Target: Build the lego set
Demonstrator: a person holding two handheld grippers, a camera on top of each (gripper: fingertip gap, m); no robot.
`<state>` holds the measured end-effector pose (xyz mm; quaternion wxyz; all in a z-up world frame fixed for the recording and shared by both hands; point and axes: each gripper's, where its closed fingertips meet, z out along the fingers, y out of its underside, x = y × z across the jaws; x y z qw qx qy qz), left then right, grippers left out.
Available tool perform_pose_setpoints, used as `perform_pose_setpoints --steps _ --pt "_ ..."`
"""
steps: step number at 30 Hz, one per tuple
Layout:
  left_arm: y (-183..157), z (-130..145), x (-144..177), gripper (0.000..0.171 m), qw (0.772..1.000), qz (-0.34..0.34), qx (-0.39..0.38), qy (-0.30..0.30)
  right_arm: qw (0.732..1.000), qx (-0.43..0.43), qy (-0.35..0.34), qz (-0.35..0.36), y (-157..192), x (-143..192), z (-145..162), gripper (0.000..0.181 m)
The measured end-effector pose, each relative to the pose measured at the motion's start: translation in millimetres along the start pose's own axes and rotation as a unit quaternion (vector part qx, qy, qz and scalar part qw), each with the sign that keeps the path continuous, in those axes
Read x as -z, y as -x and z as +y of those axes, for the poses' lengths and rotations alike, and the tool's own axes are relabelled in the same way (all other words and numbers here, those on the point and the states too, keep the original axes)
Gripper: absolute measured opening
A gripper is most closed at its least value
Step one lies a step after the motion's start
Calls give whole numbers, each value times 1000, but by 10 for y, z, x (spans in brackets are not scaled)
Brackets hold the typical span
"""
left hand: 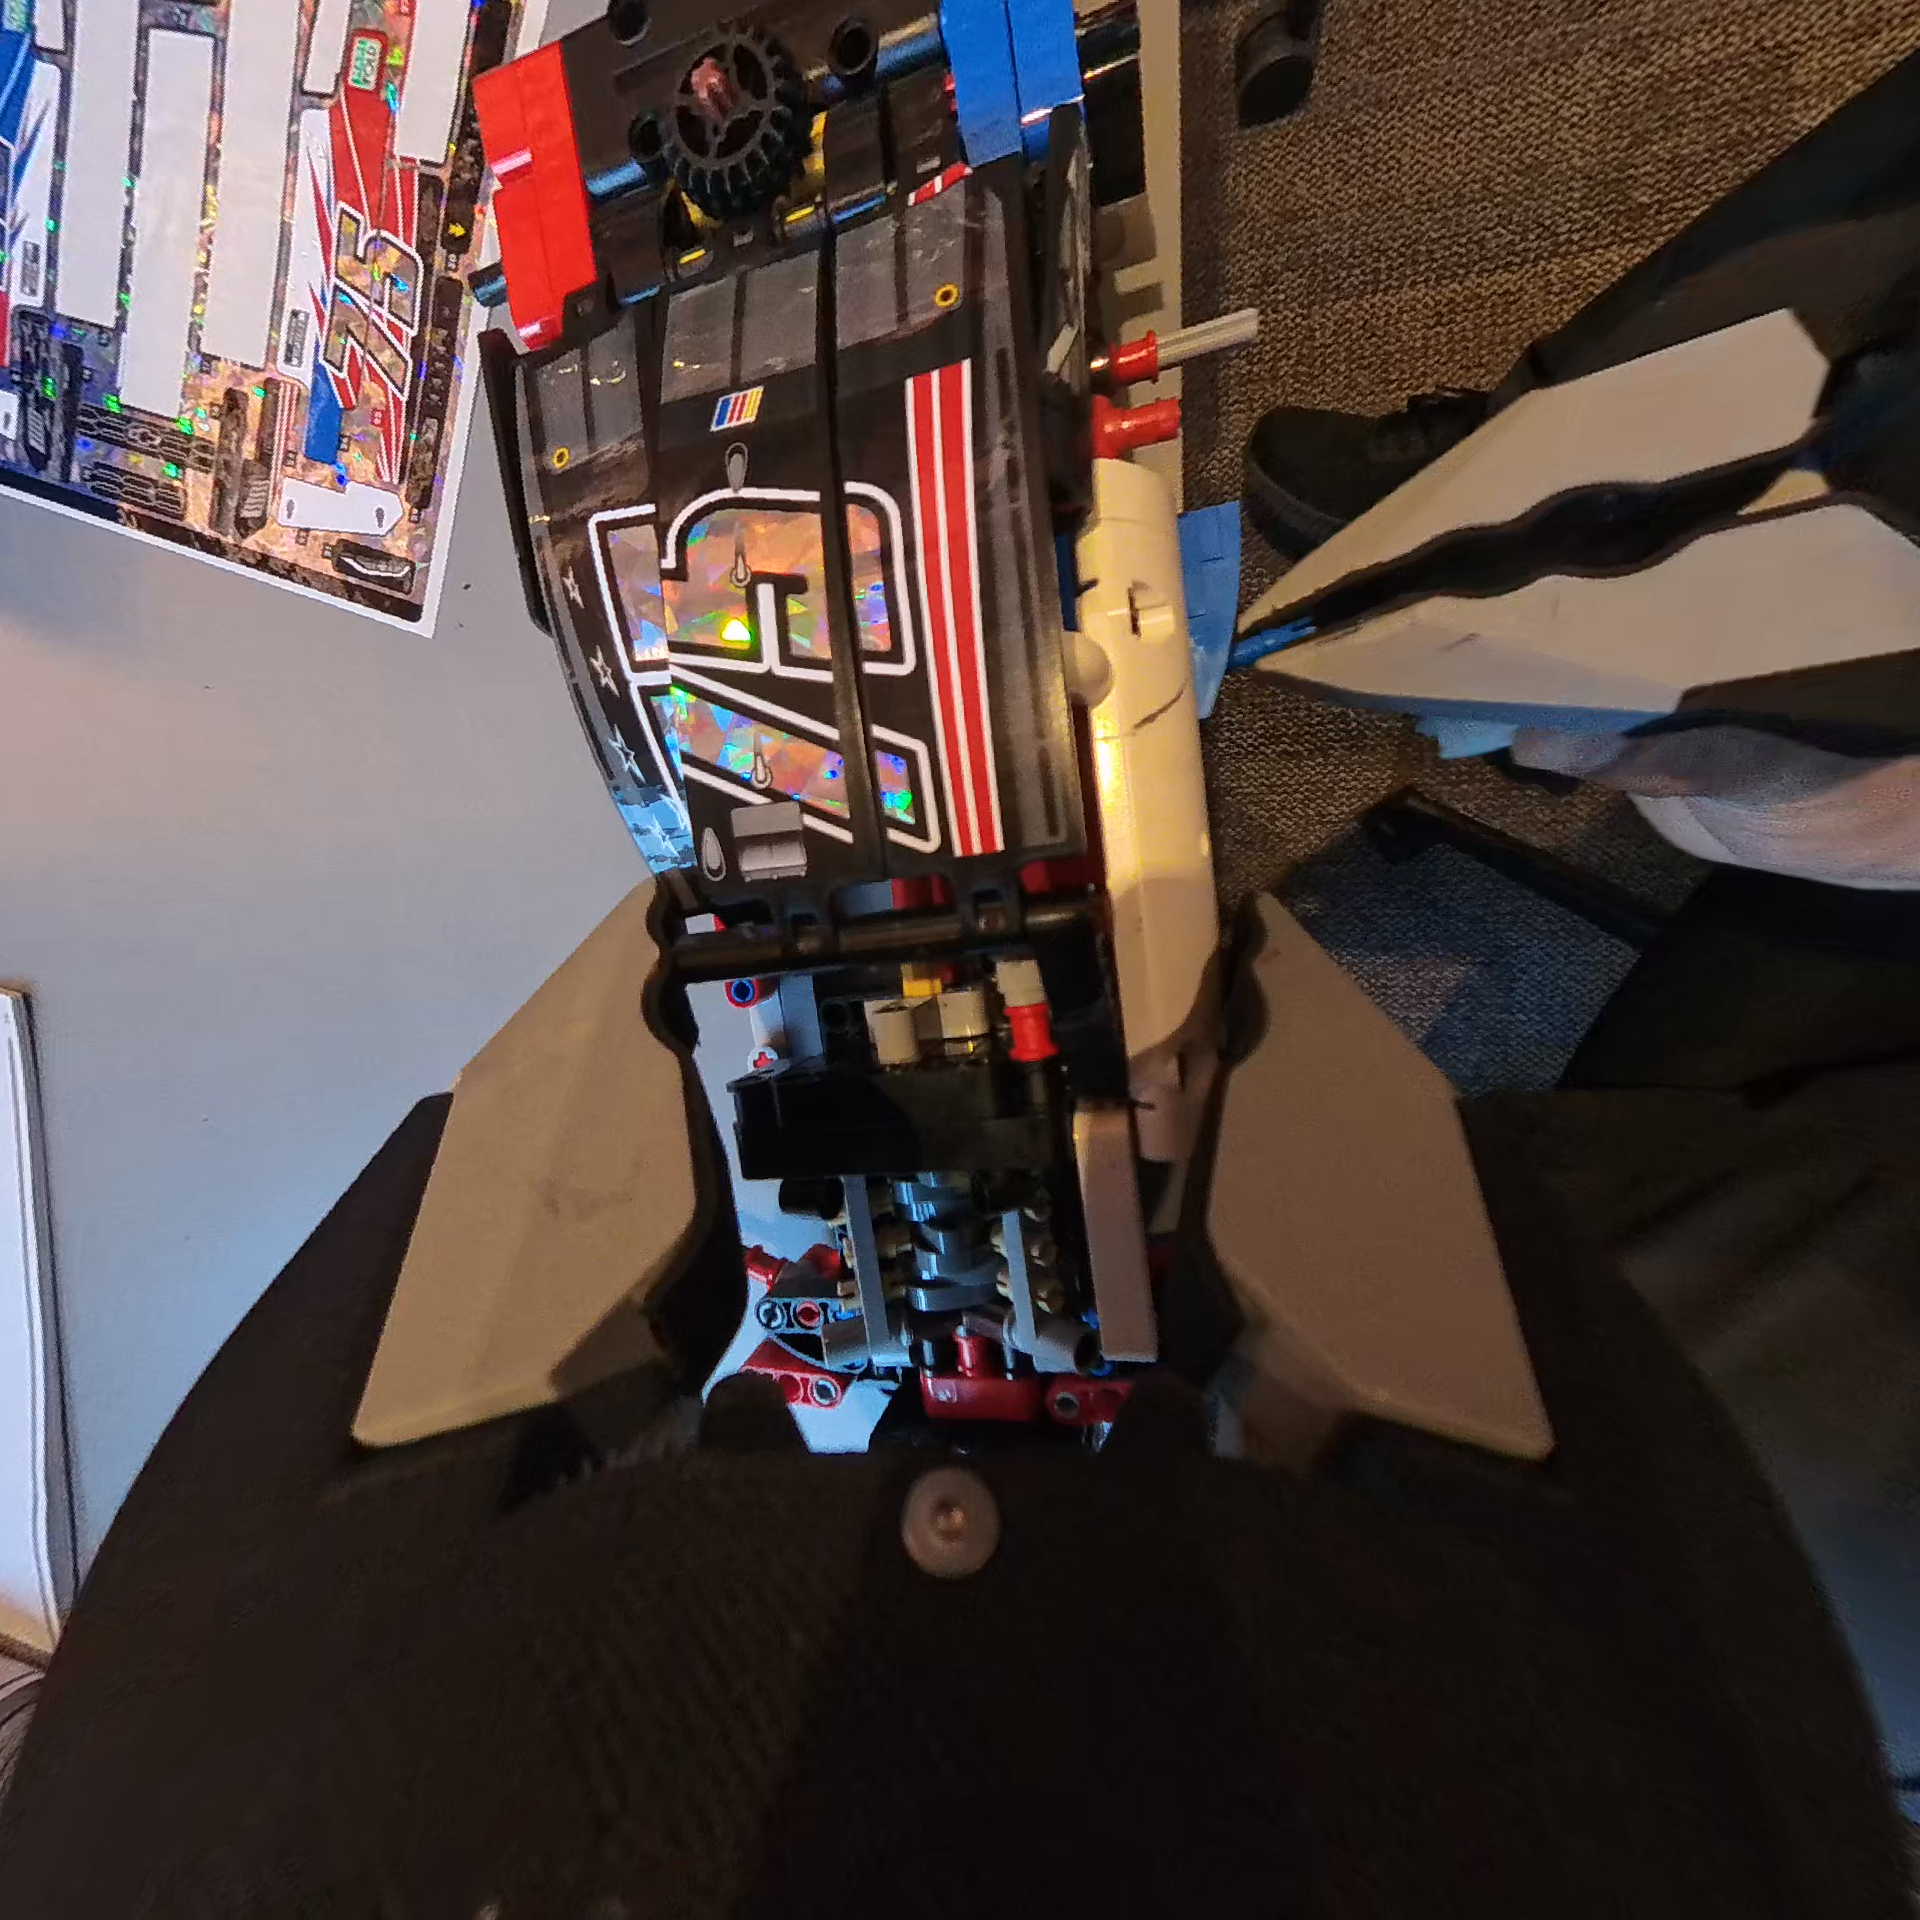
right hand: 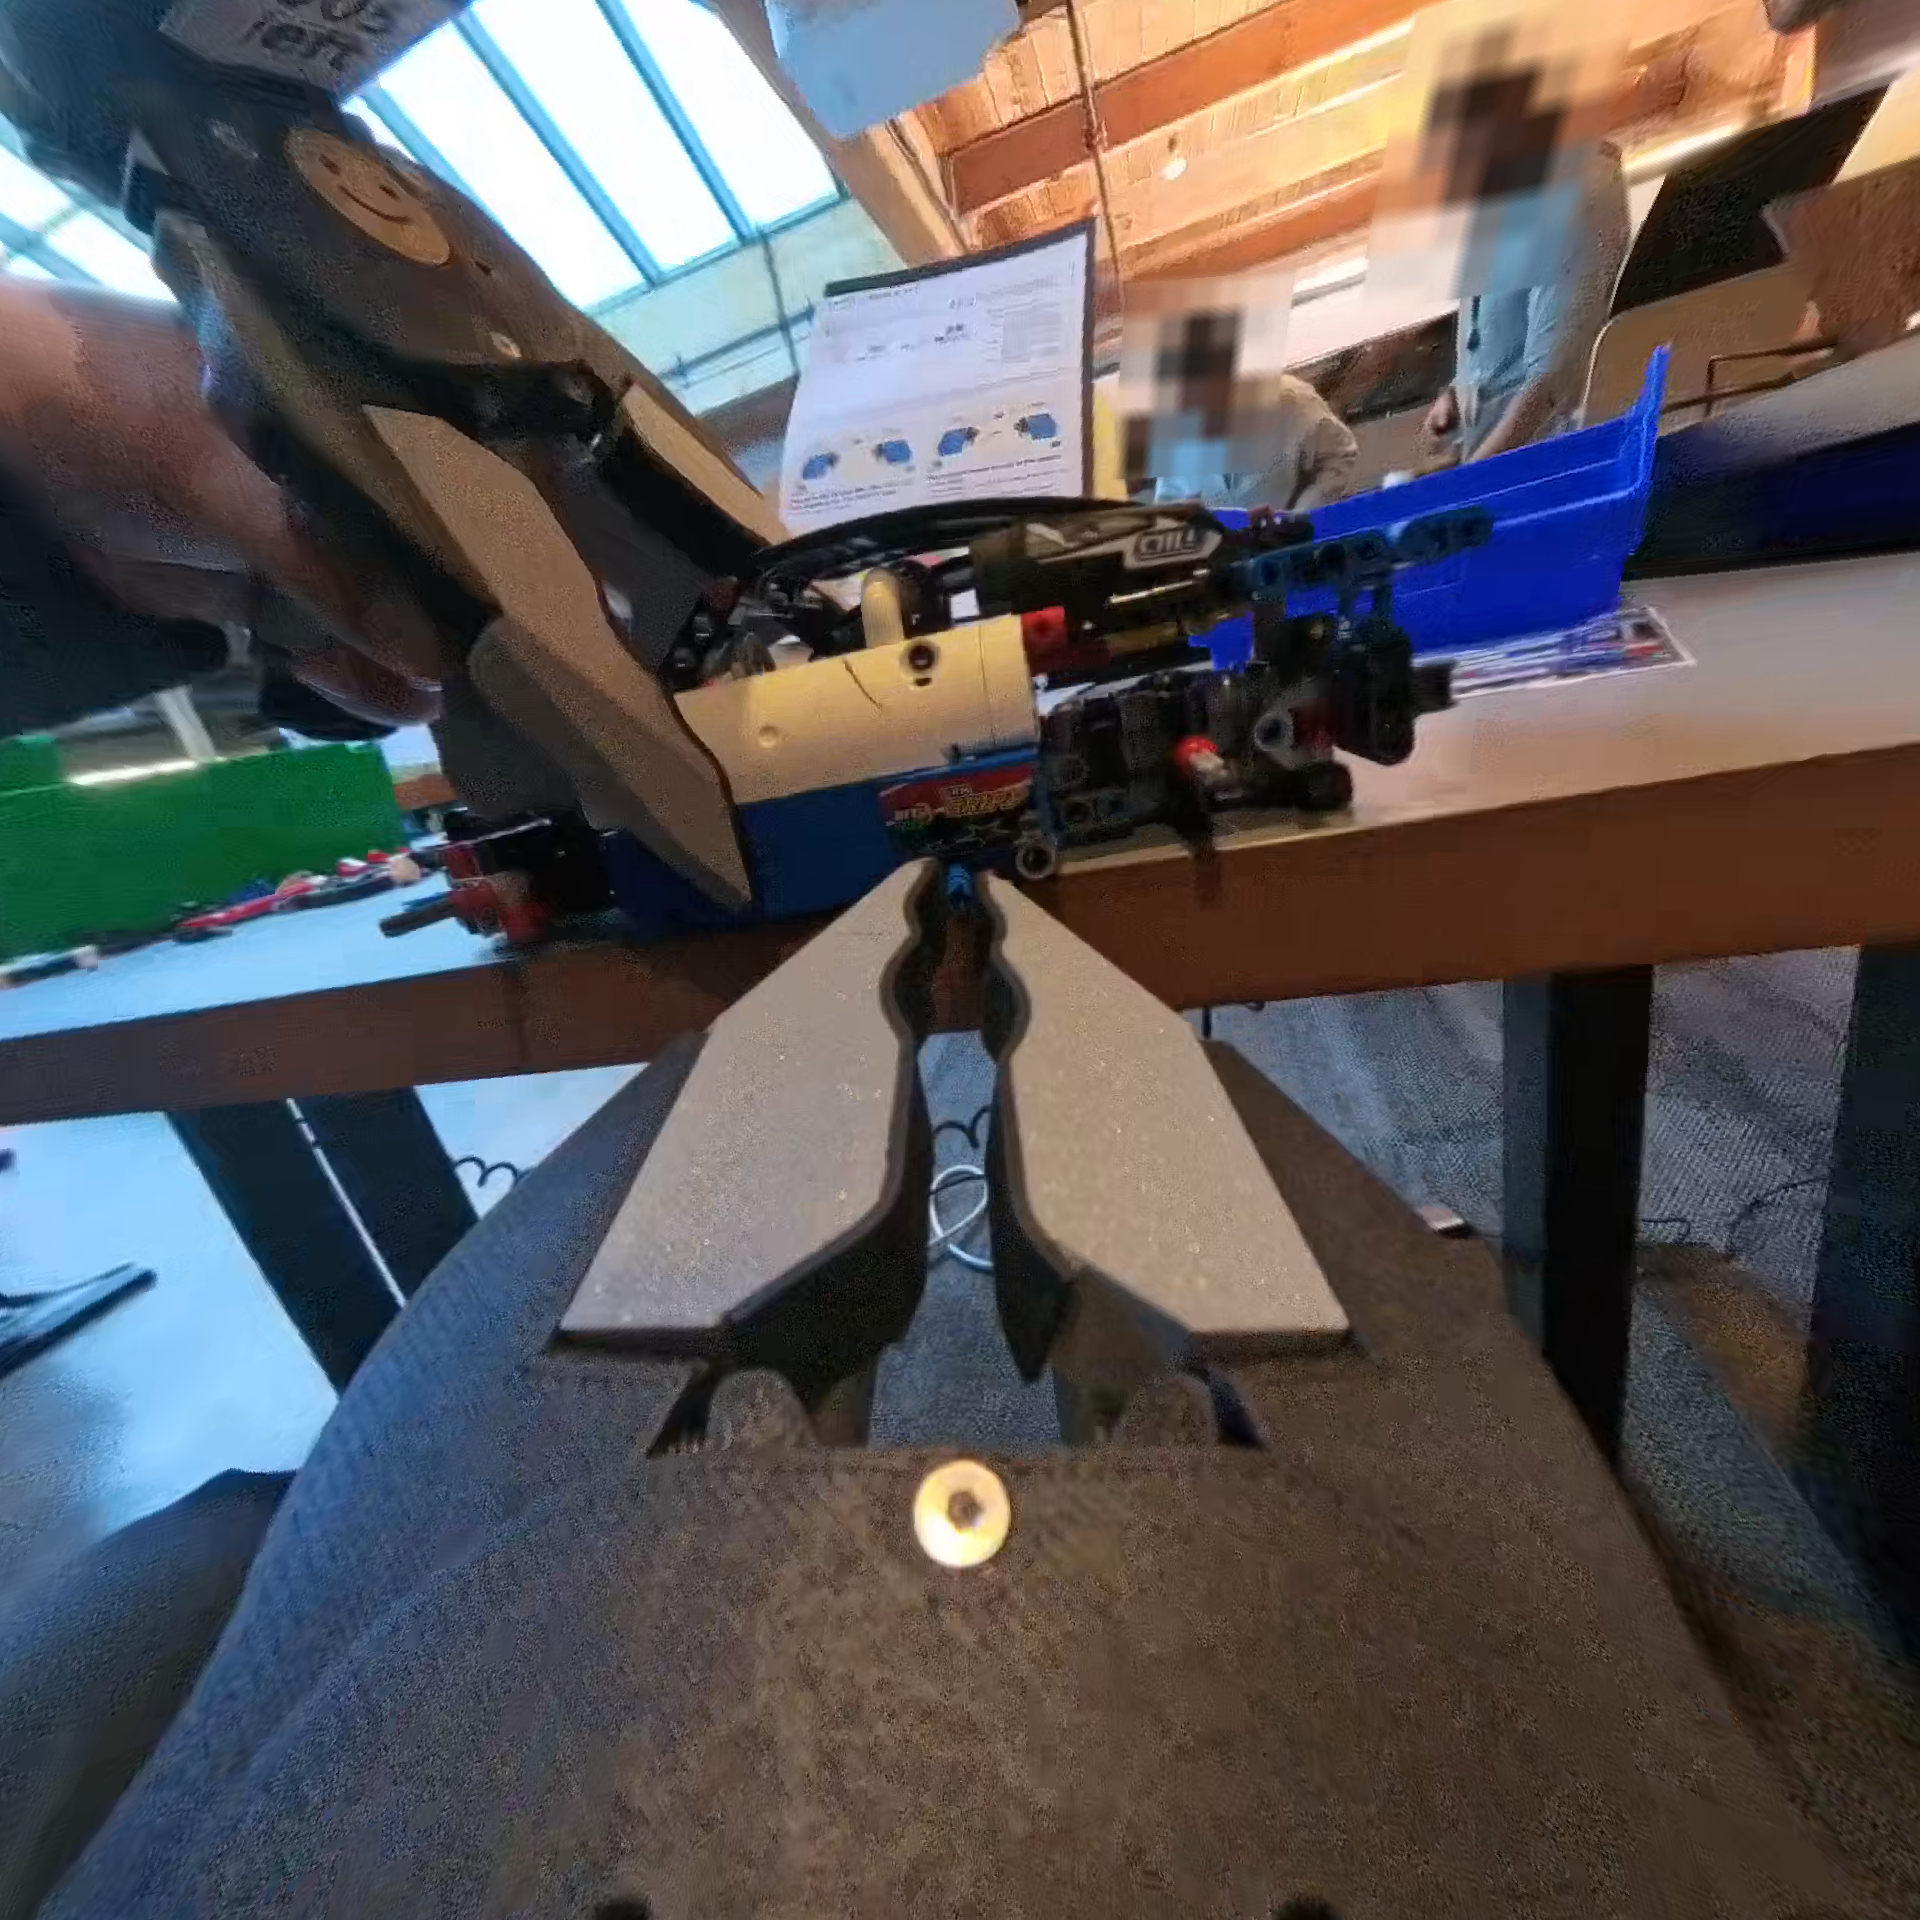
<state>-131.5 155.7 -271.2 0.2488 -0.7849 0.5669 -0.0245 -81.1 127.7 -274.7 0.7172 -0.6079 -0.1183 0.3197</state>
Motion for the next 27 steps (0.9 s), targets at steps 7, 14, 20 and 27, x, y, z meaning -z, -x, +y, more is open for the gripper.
perform_pose_setpoints --steps 7,14,20,27 --pt "4 11 4 101 1000 0 1 0 960 277 21 40 21 -4 16 3" --pt "-6 -1 5 101 1000 1 7 -6 986 163 28 14 4 -54 10 3" --pt "17 7 7 102 1000 -2 3 -4 986 164 31 14 11 -71 15 2" --pt "25 -10 -1 105 1000 -18 -10 4 989 147 8 25 -1 72 22 1"
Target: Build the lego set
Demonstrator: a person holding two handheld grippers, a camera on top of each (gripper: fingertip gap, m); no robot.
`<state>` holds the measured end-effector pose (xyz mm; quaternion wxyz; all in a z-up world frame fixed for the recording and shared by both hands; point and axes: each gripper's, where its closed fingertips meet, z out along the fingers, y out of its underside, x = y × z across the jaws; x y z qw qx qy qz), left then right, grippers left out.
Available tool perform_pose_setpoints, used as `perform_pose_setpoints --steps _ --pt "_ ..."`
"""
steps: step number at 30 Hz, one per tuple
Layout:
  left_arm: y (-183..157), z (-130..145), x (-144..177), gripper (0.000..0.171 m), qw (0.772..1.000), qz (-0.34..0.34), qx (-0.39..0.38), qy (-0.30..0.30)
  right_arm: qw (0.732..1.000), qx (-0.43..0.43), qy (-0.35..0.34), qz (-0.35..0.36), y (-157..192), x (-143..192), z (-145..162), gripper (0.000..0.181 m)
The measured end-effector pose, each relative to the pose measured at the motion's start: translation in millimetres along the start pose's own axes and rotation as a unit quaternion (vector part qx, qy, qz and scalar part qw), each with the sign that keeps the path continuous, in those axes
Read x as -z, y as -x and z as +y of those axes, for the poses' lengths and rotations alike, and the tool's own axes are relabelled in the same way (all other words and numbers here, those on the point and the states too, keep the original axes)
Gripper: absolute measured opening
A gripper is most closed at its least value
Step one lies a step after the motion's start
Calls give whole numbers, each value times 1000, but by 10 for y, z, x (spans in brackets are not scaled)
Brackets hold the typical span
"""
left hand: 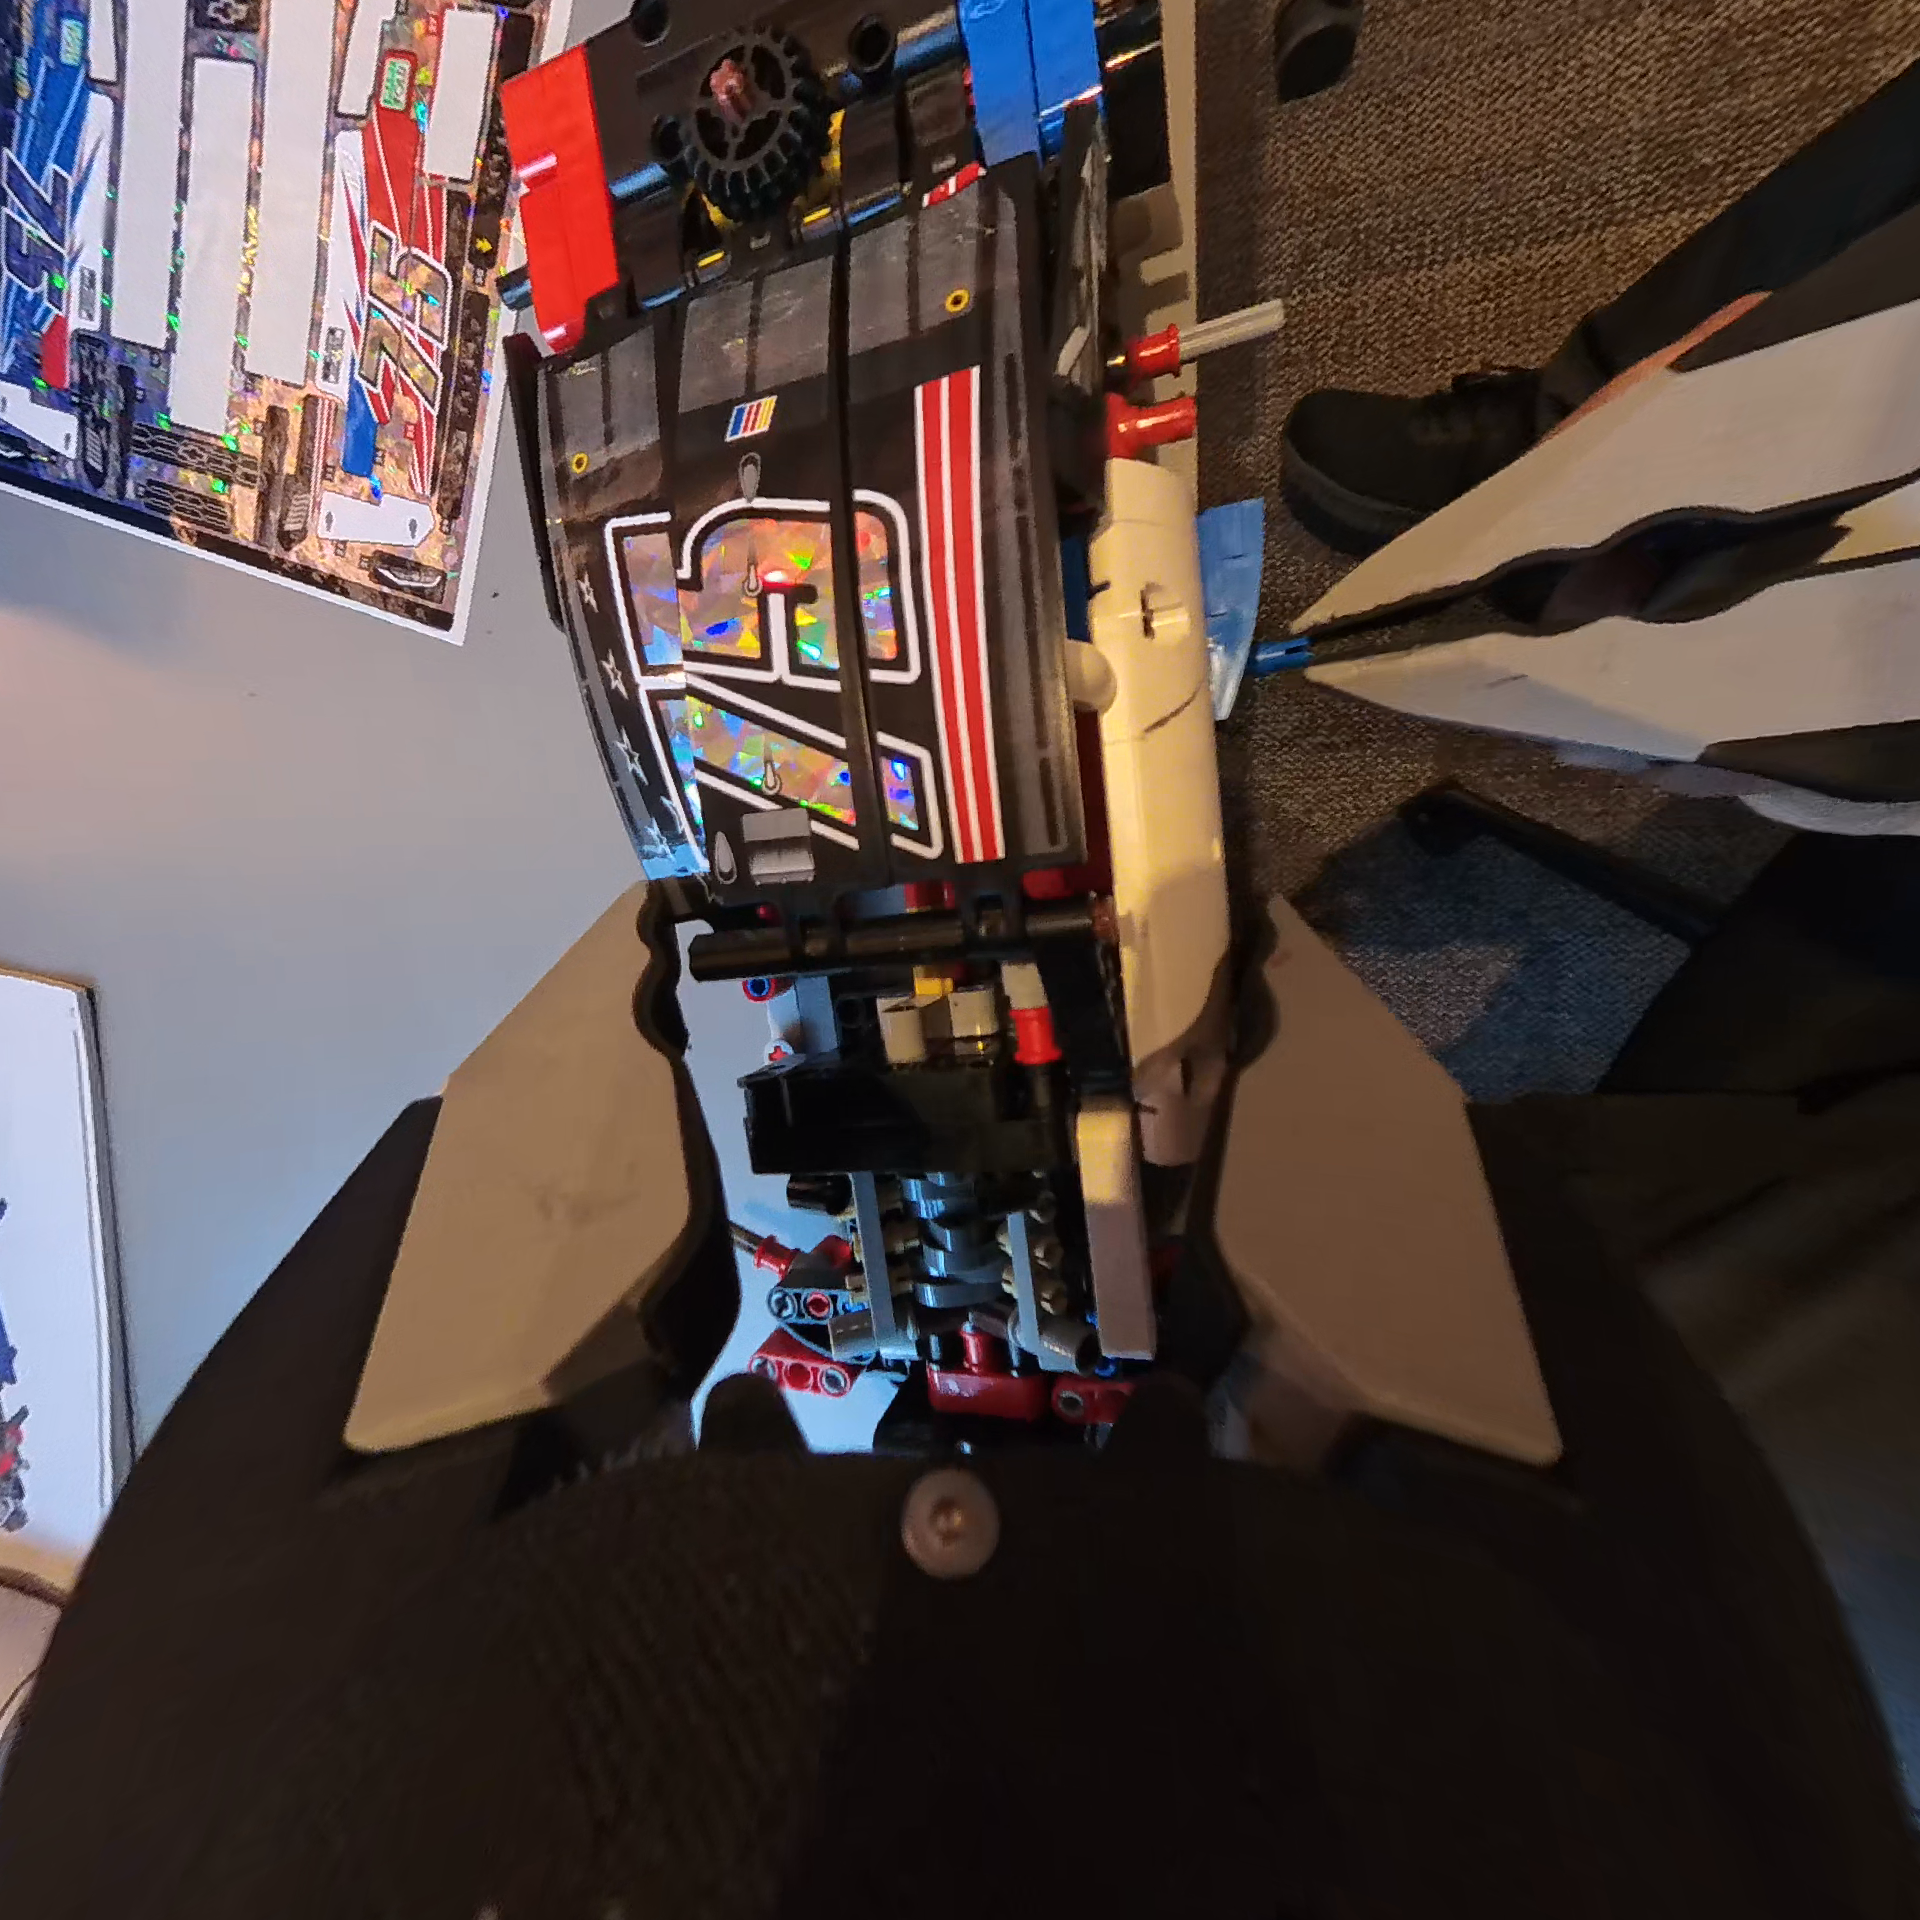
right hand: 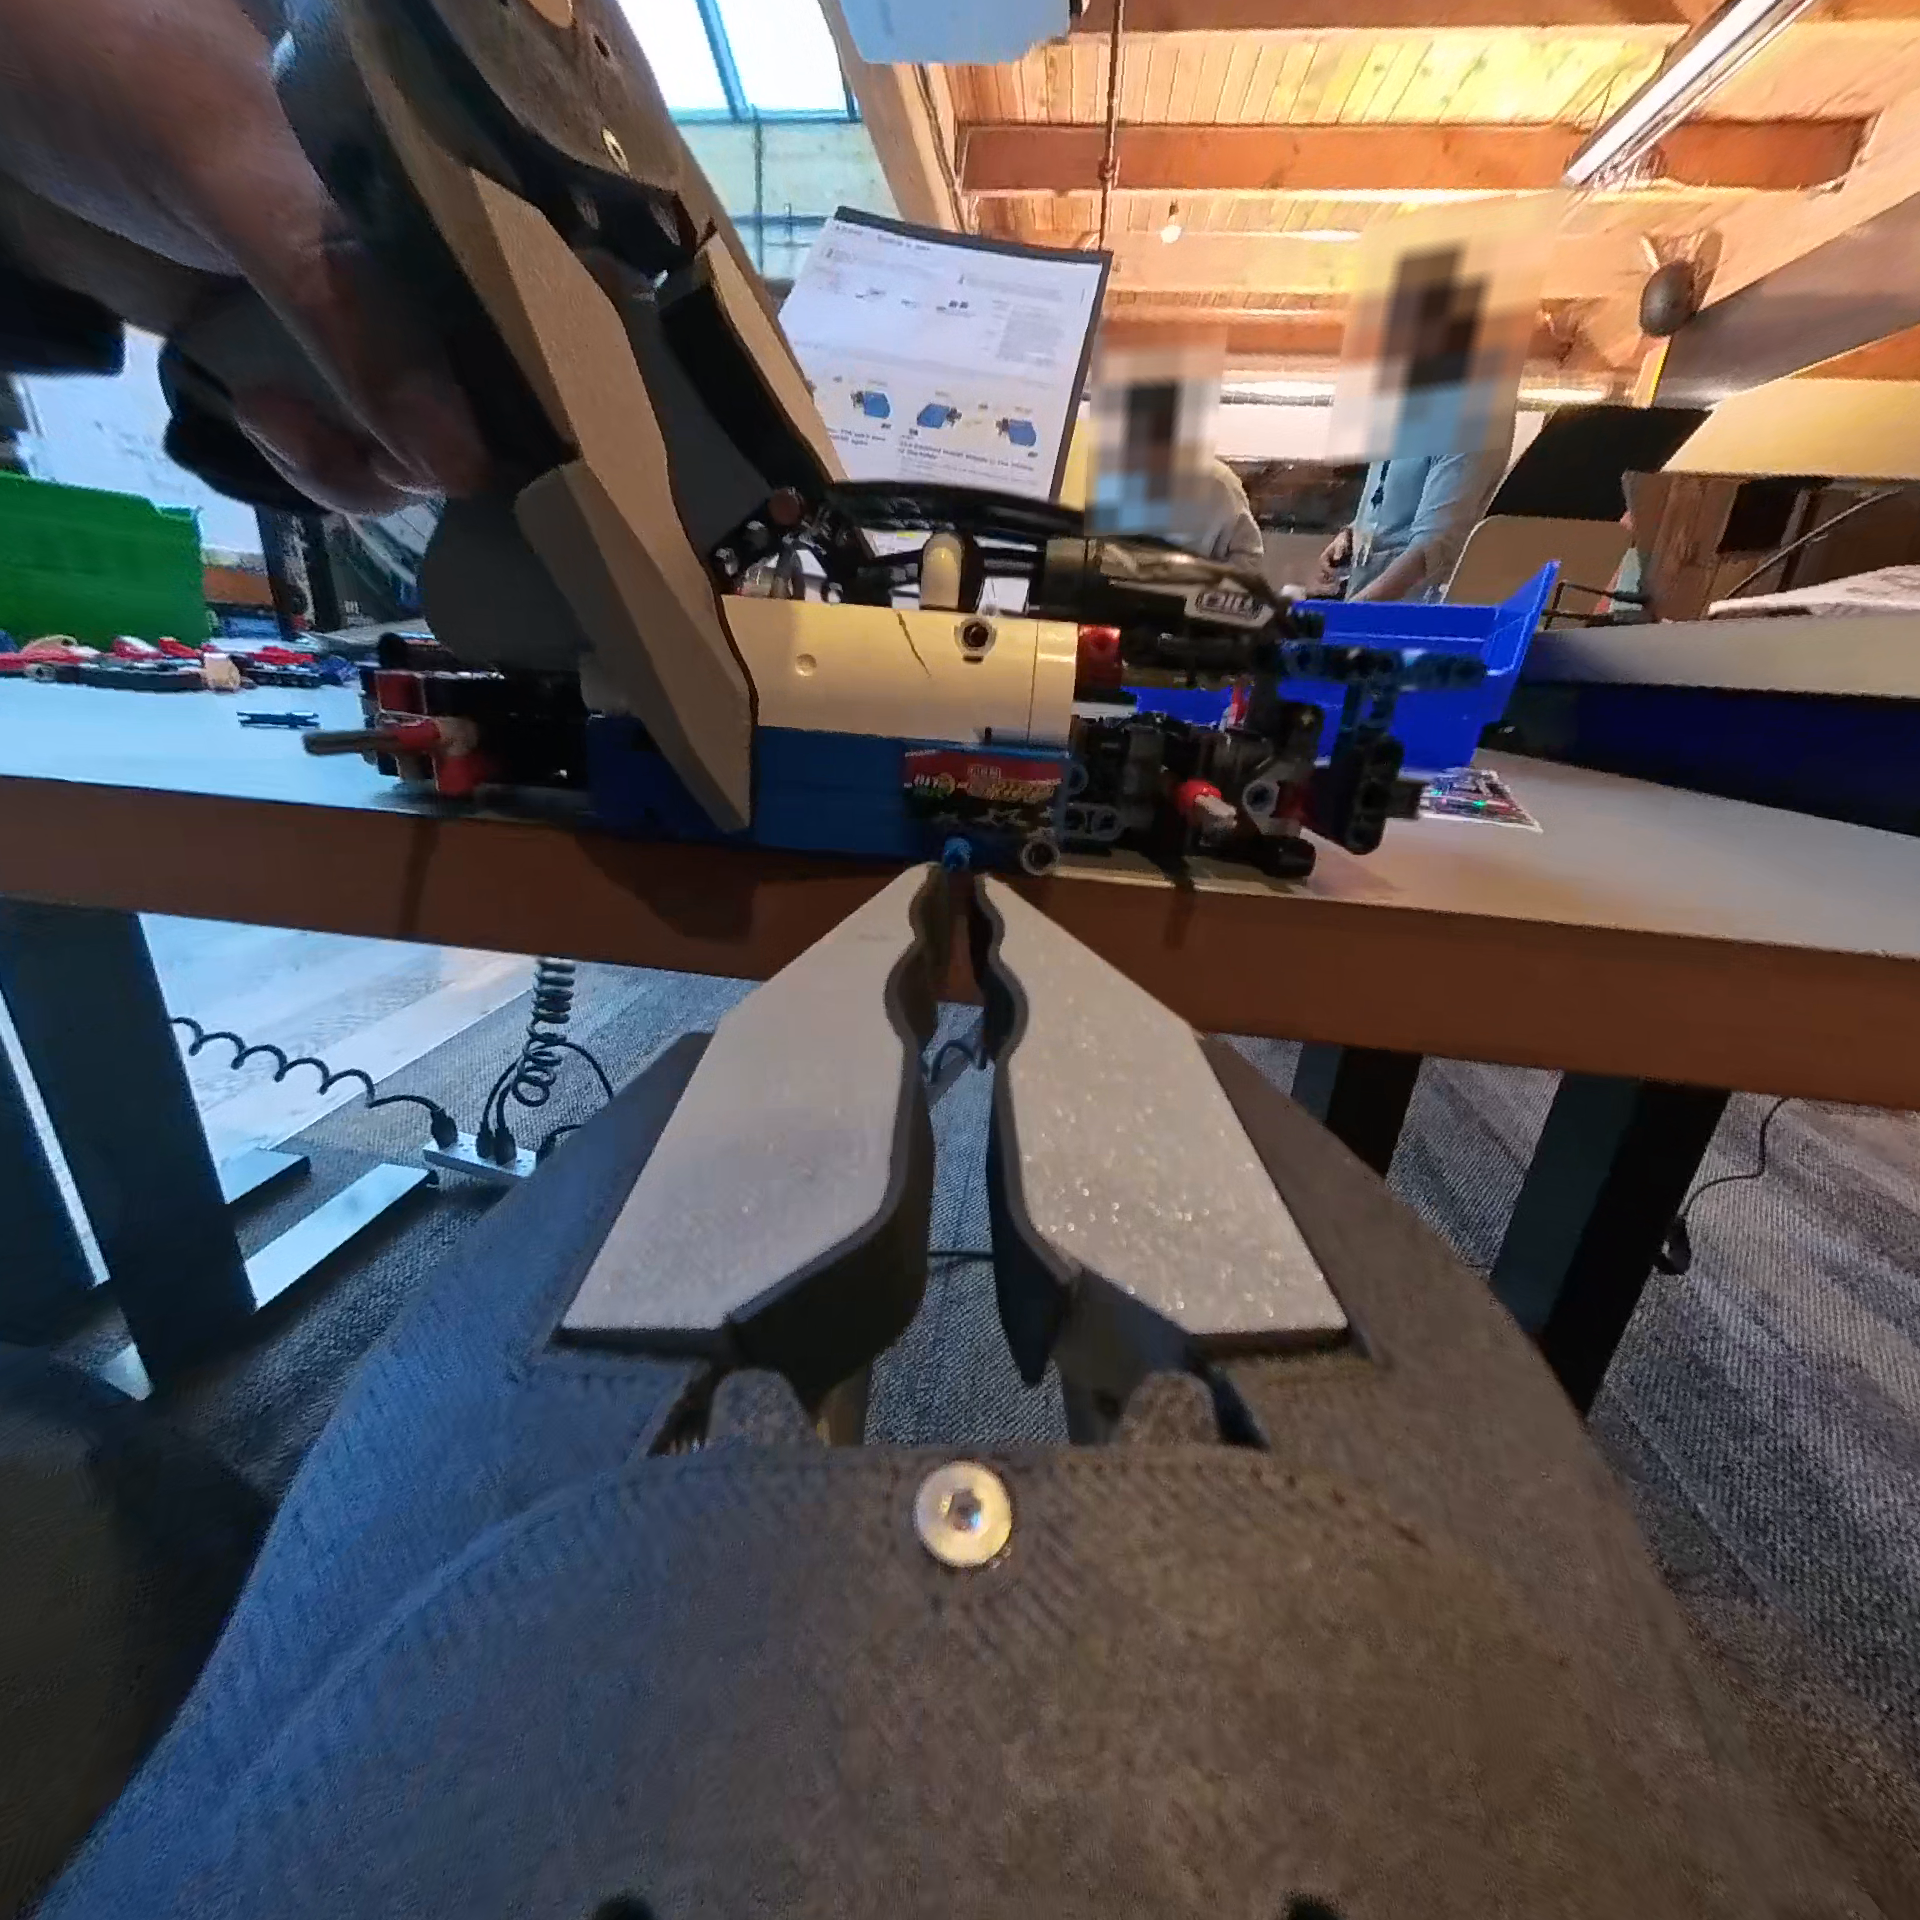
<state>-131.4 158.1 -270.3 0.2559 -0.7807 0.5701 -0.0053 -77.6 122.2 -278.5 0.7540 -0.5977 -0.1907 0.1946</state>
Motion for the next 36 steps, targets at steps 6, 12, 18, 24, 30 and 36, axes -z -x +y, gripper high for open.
perform_pose_setpoints --steps 6,12,18,24,30,36 --pt "4 0 4 105 1000 -4 -4 4 1000 17 -1 -2 -18 -6 -51 0" --pt "3 2 3 105 1000 -1 -6 5 1000 26 3 -5 -8 -5 -32 0" --pt "-8 3 -4 103 1000 8 0 2 999 35 8 -14 -13 -16 -24 0" --pt "15 22 -4 101 1000 9 8 7 998 48 22 -19 -15 -58 -22 0" --pt "60 48 -6 101 1000 9 21 3 998 22 47 -47 -9 -127 -1 0" --pt "45 53 26 104 999 11 -31 16 994 3 20 -109 68 -40 -35 0"
